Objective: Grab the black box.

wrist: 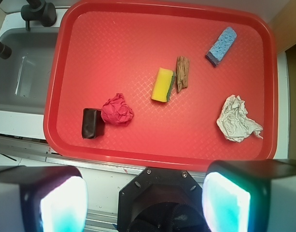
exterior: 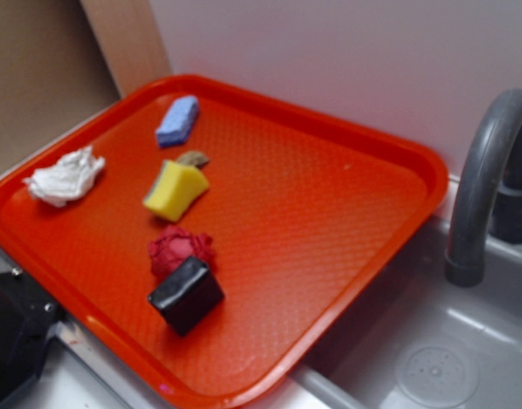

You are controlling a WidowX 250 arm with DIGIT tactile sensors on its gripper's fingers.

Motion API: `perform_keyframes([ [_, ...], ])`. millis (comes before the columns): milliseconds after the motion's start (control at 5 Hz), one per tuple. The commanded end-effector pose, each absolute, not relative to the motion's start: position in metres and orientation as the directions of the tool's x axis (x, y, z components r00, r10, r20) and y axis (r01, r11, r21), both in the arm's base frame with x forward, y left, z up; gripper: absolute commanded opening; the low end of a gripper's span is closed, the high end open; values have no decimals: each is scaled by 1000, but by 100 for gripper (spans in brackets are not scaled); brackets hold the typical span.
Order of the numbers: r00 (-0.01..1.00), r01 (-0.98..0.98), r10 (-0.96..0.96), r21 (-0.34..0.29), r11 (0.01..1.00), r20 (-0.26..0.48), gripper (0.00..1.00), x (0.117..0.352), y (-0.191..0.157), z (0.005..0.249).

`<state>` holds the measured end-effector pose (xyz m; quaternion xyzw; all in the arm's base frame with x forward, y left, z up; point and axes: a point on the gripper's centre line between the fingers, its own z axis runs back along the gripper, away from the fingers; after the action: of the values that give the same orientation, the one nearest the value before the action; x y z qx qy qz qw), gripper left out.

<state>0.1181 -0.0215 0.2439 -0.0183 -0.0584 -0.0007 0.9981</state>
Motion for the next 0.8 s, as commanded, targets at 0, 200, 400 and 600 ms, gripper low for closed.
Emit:
perform_keyframes([
  [0,993,4,1,-37,999,117,100,118,-22,244],
  [200,987,-120,120,-13,993,105,100,127,-19,196],
  [400,979,-139,136,6,990,154,100,138,-47,164],
  [600,980,-95,97,-22,995,174,100,147,-76,132],
])
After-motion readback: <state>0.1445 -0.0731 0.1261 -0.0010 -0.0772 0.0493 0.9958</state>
